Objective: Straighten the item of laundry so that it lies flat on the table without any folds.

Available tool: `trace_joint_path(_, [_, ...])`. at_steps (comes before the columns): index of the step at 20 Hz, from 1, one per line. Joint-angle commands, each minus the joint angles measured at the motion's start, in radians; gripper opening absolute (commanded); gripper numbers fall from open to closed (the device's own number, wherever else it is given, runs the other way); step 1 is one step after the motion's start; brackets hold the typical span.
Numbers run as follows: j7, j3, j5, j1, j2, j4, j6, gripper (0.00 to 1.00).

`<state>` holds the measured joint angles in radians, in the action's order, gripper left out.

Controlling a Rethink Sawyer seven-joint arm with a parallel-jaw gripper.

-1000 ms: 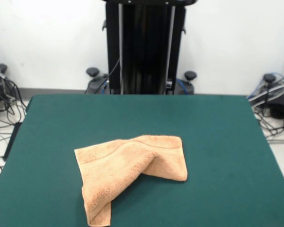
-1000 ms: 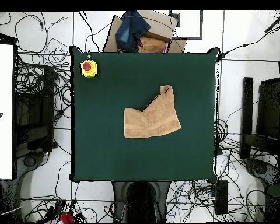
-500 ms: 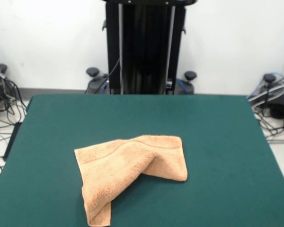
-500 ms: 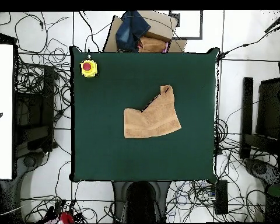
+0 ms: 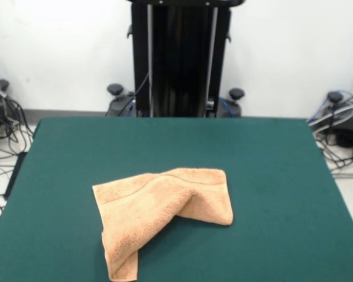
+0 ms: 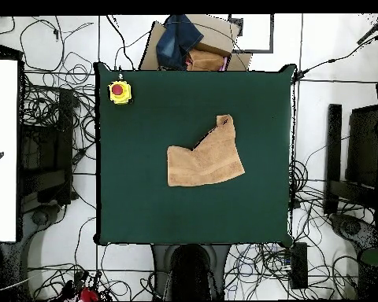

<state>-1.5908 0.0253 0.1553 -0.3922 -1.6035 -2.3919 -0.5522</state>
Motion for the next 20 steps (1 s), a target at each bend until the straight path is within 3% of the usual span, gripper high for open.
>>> trace_joint_path(1, [-0.280, 0.300, 0.029, -0.016, -0.223, -0.264, -0.217, 1.00])
trace_joint_path(7, [-0.271, 0.280, 0.009, 0.017, -0.212, -0.203, -0.287, 1.00])
trace_joint_path(14, [-0.106, 0.196, -0.133, 0.176, -0.022, -0.234, -0.037, 1.00])
trace_joint_path(18, [-0.121, 0.129, -0.081, 0.243, 0.061, -0.165, 0.003, 1.00])
trace_joint_path(20, [-0.108, 0.089, -0.111, 0.288, 0.113, -0.156, 0.057, 1.00])
